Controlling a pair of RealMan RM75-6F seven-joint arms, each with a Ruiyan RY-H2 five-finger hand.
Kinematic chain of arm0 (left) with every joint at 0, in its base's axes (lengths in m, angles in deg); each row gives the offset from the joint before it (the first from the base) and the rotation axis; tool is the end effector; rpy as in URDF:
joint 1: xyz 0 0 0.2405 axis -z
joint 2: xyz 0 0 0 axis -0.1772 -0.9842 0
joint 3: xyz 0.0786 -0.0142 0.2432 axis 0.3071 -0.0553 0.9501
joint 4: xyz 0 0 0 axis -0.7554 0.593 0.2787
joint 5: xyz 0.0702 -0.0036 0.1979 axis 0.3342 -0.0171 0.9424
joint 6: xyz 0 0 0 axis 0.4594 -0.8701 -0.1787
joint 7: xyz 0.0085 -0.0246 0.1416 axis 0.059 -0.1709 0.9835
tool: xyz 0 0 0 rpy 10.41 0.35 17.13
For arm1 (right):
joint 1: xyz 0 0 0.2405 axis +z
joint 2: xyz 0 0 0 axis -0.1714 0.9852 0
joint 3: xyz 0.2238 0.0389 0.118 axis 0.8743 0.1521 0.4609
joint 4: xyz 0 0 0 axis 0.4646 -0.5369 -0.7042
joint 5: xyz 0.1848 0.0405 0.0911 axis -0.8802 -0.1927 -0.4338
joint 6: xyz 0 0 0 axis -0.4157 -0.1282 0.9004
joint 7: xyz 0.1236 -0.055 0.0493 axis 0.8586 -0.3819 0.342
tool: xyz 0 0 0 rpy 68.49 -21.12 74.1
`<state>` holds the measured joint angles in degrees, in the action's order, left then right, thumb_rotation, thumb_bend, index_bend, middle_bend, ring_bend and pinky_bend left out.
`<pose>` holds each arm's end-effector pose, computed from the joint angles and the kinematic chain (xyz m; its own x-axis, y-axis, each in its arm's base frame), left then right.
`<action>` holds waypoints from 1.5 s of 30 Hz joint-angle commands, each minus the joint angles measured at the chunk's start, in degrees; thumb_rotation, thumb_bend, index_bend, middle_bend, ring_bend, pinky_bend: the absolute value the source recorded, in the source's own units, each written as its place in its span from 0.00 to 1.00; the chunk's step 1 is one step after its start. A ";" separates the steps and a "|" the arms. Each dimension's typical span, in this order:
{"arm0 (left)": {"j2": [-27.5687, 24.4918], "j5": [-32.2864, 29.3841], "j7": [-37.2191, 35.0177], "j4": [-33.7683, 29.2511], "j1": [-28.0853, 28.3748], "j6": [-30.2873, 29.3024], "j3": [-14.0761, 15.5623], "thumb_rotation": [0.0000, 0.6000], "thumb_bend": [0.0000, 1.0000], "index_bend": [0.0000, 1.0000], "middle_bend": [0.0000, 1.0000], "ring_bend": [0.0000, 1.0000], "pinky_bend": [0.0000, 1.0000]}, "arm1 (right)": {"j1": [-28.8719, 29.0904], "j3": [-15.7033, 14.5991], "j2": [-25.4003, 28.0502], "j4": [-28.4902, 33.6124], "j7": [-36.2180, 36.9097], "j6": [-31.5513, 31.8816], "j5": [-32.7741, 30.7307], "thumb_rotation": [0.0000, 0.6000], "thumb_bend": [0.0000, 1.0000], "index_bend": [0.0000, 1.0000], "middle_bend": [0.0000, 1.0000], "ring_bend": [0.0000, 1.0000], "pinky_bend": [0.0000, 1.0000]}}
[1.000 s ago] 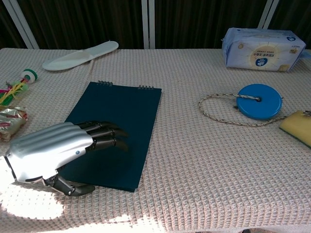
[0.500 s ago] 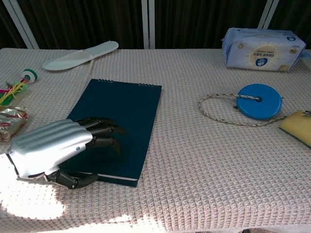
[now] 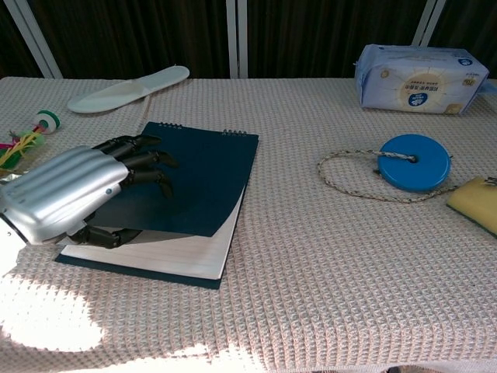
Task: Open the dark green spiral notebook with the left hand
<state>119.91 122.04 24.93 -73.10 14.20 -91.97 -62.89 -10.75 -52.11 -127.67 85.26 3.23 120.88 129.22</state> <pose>-0.1863 0.2330 -0.0631 0.4711 0.0505 0.8806 0.7417 -0.5630 -0.3645 -0.3538 -0.1398 0.1676 0.3931 -0.0462 0.9183 -0.9174 0.0473 0.3951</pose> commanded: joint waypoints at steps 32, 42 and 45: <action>-21.00 -4.36 2.11 -31.01 0.19 -0.57 -2.77 1.00 0.48 0.78 0.21 0.02 0.12 | 0.00 0.06 -0.89 -1.46 0.64 -0.60 -0.56 1.00 0.30 0.00 0.00 0.00 0.00; -11.23 -18.04 5.66 -17.78 17.89 15.11 -20.22 1.00 0.48 0.78 0.22 0.02 0.12 | 0.11 0.54 -0.68 -1.08 0.39 -1.36 -1.79 1.00 0.30 0.00 0.00 0.00 0.00; -6.04 -23.42 8.00 -8.45 25.31 21.17 -23.92 1.00 0.48 0.78 0.22 0.02 0.12 | 0.46 0.59 -0.96 -1.15 0.12 -2.24 -2.15 1.00 0.30 0.00 0.00 0.00 0.00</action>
<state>108.37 104.52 30.26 -89.90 32.18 -77.24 -81.97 -10.40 -51.55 -128.54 84.13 3.44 118.78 127.17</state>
